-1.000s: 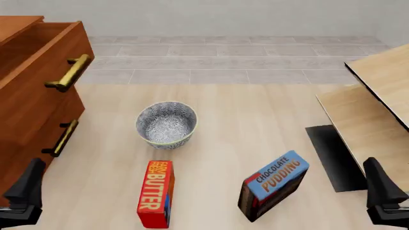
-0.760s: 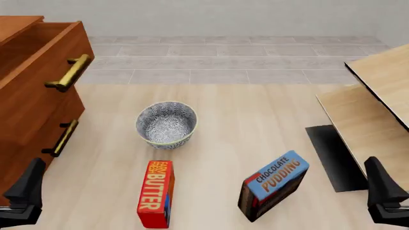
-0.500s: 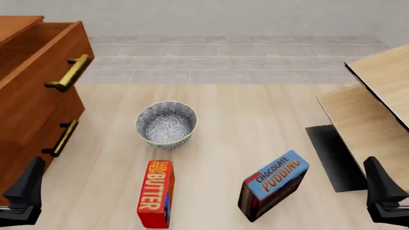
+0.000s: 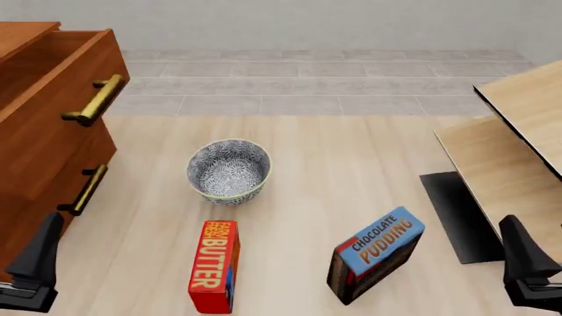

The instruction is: Close the top drawer of the cabinet.

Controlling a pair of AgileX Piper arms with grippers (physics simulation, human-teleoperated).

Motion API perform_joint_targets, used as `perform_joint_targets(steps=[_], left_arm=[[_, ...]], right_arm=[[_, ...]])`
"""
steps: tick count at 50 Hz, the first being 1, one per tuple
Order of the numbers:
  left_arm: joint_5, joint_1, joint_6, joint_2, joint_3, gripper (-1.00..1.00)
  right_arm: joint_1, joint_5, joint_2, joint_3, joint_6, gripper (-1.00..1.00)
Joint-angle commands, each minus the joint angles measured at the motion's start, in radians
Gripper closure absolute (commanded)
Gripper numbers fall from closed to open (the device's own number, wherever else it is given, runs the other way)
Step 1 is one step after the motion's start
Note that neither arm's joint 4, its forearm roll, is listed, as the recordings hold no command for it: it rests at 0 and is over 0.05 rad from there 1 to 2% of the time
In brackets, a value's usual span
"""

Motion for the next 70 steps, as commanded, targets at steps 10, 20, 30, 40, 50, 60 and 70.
perform_joint_targets(steps=[10,20,30,40,50,60,70], left_arm=[[-0.059,-0.051,0.178,0.001,-0.002,-1.0],[-0.053,-0.063,0.227,0.004,-0.022,-1.0],[-0.151,-0.07,0.262,0.101,-0.017,-1.0],[-0.295,-0.103,0.358,0.202,0.008,-1.0],[-0.392,-0.133,0.423,0.286,0.009,-1.0],[-0.503,-0.139,0.486,0.379,0.018,-1.0],[-0.664,-0.135,0.542,0.537,0.008,-1.0]], right_arm=[[0.015,0.009,-0.003,0.003,0.006,-1.0],[0.019,0.015,0.0,0.003,0.022,-1.0],[0.024,0.015,0.02,0.003,0.04,-1.0],[0.026,0.007,0.035,0.003,0.059,-1.0],[0.03,0.016,0.028,0.003,0.059,-1.0],[0.037,-0.003,0.05,0.002,0.056,-1.0],[0.043,0.004,0.044,0.002,0.055,-1.0]])
